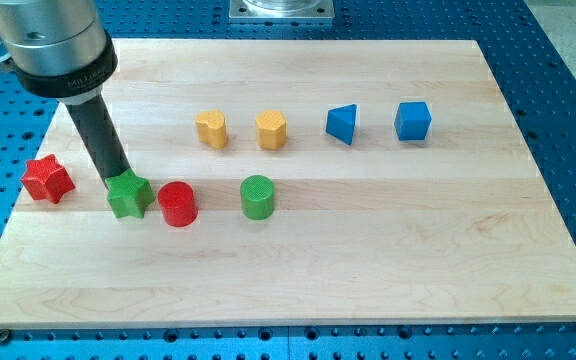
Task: Move the red star to the left of green star
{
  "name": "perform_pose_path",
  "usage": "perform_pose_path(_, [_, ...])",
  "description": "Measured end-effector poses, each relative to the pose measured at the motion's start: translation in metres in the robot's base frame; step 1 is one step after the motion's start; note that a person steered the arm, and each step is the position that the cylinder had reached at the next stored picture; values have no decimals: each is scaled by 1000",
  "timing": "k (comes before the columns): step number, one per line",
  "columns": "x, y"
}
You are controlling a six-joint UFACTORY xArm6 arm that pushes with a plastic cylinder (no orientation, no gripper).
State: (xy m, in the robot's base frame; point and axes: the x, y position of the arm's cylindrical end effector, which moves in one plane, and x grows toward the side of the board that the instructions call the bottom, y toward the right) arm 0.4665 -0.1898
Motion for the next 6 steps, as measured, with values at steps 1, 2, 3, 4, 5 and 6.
perform_pose_path(1, [15,0])
perform_pose_path(2, [29,0])
perform_pose_path(3, [-3,-5])
perform_pose_path(4, [-34,-32])
perform_pose_path(5, [-35,-82])
perform_pose_path(6, [-2,-92])
